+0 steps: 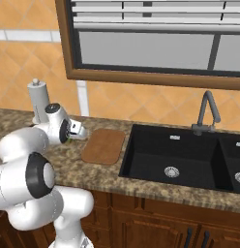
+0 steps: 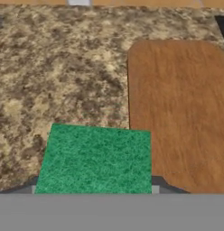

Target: Pick up the sponge from the counter and clean the cutting board by briefly scrubbing or pressing down on the cutting board. Once finished, release the sponge.

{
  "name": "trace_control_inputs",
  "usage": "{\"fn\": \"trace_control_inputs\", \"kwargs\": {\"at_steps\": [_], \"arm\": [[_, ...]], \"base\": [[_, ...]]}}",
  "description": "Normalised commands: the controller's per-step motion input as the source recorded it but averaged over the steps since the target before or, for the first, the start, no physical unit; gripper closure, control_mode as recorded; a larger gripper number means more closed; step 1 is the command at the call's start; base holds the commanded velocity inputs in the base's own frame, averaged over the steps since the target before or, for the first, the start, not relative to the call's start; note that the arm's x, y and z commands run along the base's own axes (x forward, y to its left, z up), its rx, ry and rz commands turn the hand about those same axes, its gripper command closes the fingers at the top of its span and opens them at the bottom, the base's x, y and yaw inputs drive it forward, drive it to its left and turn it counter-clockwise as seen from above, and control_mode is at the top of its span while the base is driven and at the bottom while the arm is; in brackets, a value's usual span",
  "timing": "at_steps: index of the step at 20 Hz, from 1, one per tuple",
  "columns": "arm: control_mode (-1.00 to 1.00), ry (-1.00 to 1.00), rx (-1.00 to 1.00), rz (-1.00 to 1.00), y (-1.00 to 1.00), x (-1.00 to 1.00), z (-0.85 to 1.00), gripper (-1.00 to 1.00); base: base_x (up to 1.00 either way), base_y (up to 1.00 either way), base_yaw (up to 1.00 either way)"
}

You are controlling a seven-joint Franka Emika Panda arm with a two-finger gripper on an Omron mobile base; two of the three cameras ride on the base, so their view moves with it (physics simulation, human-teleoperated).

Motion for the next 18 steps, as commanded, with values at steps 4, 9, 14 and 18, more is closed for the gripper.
{"fn": "trace_control_inputs", "kwargs": {"at_steps": [4, 9, 14, 18], "arm": [[-1.0, 0.13, 0.14, 0.05, 0.88, -0.06, -0.5, 1.0], [-1.0, 0.04, 0.05, 0.04, 0.63, 0.0, -0.24, 1.0], [-1.0, 0.05, 0.0, 0.03, 0.53, 0.13, -0.1, -1.0], [-1.0, 0.05, 0.0, 0.0, 0.1, 0.18, -0.12, -1.0]], "base": [[0.0, 0.0, 0.0], [0.0, 0.0, 0.0], [0.0, 0.0, 0.0], [0.0, 0.0, 0.0]]}}
